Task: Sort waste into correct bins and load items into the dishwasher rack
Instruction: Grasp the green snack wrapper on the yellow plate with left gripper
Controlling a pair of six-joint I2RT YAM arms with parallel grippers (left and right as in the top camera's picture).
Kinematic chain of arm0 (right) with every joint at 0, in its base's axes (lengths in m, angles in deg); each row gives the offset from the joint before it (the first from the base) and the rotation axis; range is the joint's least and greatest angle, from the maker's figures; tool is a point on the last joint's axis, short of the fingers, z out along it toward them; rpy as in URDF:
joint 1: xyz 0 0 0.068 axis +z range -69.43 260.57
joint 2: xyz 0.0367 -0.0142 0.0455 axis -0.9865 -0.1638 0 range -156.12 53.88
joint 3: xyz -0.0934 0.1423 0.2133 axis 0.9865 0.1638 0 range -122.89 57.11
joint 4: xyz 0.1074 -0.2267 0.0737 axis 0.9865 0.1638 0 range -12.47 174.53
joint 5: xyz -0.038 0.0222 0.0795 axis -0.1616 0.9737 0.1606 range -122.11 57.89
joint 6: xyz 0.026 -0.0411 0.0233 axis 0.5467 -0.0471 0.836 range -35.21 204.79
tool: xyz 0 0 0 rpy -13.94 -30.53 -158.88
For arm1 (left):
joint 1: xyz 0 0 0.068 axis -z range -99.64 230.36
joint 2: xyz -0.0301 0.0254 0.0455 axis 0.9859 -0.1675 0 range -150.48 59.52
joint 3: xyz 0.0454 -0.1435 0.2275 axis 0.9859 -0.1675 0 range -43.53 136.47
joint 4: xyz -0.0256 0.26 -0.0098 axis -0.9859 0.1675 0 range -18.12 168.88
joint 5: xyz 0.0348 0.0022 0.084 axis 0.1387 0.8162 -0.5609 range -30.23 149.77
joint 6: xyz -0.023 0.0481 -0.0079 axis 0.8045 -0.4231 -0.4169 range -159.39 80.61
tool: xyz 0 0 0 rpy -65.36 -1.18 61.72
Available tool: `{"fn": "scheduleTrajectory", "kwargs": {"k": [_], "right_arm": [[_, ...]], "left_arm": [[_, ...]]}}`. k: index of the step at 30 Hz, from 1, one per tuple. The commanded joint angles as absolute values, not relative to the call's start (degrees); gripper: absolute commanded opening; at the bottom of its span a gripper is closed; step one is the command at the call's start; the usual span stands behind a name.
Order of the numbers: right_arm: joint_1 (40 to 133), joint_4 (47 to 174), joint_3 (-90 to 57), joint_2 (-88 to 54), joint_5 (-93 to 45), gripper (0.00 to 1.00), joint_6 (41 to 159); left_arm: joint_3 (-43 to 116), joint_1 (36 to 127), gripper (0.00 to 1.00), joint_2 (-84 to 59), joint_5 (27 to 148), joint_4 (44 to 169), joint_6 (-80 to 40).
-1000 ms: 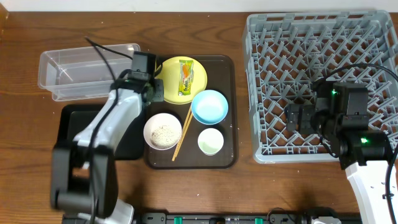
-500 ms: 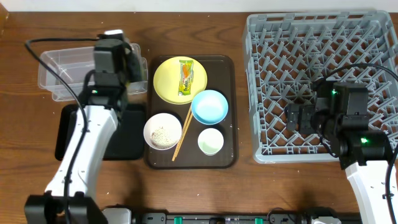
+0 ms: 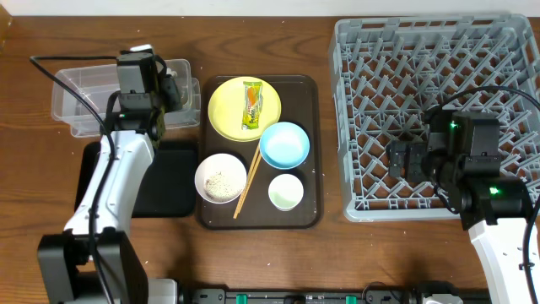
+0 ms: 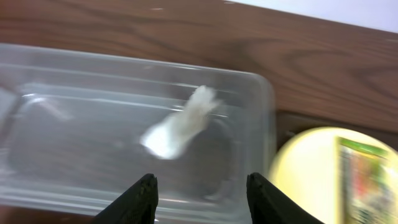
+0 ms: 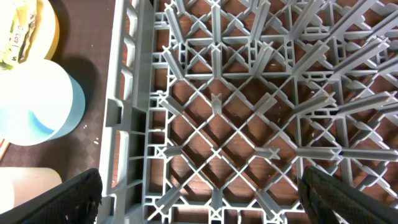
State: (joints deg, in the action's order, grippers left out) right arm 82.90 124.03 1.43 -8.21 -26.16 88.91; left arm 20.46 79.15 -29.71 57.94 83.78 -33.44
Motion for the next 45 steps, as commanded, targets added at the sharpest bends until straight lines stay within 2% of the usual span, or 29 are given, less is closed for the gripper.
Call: {"fn": "scheduleTrajectory", "kwargs": {"k": [1, 4, 7, 12, 23, 38, 40, 43, 45], "right_arm": [[83.2, 124.1, 0.2, -7.9, -26.3, 0.99, 89.5], [83.2, 124.1, 0.2, -7.9, -26.3, 0.99, 89.5], [83.2, 124.1, 0.2, -7.9, -26.3, 0.99, 89.5], [83.2, 124.1, 0.2, -7.9, -26.2, 0.99, 89.5], [83.2, 124.3, 0.2, -7.9, -26.2, 0.99, 89.5], [83.2, 124.7, 0.2, -7.9, -26.2, 0.99, 89.5], [83.2, 124.7, 0.2, -7.9, -26.2, 0.99, 89.5], [83.2, 124.8, 0.2, -7.9, -26.2, 0.99, 89.5], [83.2, 124.8, 0.2, -7.9, -26.2, 0.99, 89.5]], "left_arm": [[21.1, 82.6, 0.49, -27.6, 67.1, 84.6, -33.8], [21.1, 86.9, 0.51, -28.5, 69.9, 86.0, -33.7], [21.1, 91.0, 0.59, -30.5, 69.8, 86.3, -33.8], [21.1, 95.4, 0.63, -36.1, 69.6, 84.3, -33.8], [21.1, 96.5, 0.68, -47.0, 69.6, 77.0, -33.7], [21.1, 98.5, 0.69, -53.2, 69.6, 75.2, -33.7], [21.1, 98.7, 0.61, -53.3, 69.6, 75.2, -33.7], [21.1, 98.7, 0.34, -53.2, 69.6, 75.2, -33.7], [21.1, 98.5, 0.20, -53.0, 69.6, 75.5, -33.7]]}}
